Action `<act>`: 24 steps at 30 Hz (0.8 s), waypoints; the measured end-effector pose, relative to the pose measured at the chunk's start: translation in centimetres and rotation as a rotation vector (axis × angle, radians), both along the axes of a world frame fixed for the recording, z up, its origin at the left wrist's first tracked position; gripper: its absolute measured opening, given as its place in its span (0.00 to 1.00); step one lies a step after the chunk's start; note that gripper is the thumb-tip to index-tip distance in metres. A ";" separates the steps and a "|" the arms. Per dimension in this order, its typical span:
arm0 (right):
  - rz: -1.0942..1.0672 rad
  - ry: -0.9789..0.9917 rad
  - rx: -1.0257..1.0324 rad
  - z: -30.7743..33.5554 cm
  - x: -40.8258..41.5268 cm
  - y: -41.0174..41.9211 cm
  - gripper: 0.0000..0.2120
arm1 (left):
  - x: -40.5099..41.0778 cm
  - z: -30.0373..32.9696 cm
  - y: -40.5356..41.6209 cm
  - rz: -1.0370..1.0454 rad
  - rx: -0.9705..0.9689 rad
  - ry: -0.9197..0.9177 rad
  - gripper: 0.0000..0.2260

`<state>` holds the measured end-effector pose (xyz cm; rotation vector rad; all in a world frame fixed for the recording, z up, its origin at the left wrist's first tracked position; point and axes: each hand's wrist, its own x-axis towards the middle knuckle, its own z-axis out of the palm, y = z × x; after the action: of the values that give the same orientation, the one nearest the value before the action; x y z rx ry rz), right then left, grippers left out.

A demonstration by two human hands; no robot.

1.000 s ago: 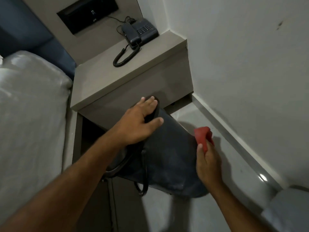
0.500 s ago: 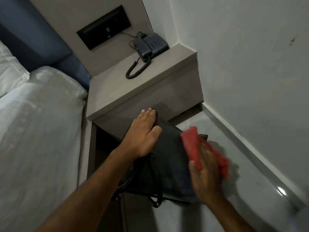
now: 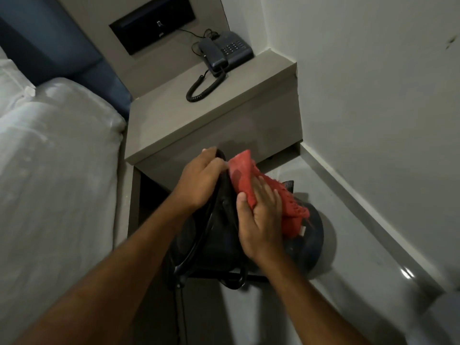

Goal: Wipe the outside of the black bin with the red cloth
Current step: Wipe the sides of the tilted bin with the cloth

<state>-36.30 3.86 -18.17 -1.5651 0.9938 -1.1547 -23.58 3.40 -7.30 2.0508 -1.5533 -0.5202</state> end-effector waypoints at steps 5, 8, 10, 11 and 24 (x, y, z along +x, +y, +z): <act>-0.019 0.142 0.110 -2.0 -1.0 -3.7 0.24 | 3.0 -0.6 4.6 -0.417 0.208 -0.447 0.58; 0.007 0.175 0.106 -2.6 -0.7 -4.5 0.17 | 2.5 -1.7 5.0 -0.342 0.086 -0.436 0.49; 0.046 0.122 0.158 -2.6 -0.8 -5.2 0.18 | 2.0 -1.8 4.7 -0.235 0.034 -0.352 0.43; 0.073 0.086 0.198 -2.6 -0.9 -5.6 0.20 | 1.6 -1.7 4.5 -0.193 0.031 -0.328 0.42; 0.215 0.024 0.156 -7.6 -5.4 -4.5 0.19 | 1.1 -0.7 -0.8 0.321 0.149 -0.194 0.30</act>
<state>-41.71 -0.60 -25.76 -1.5223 0.8848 -0.8916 -22.52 2.59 -8.04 2.4682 -1.2796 -0.3312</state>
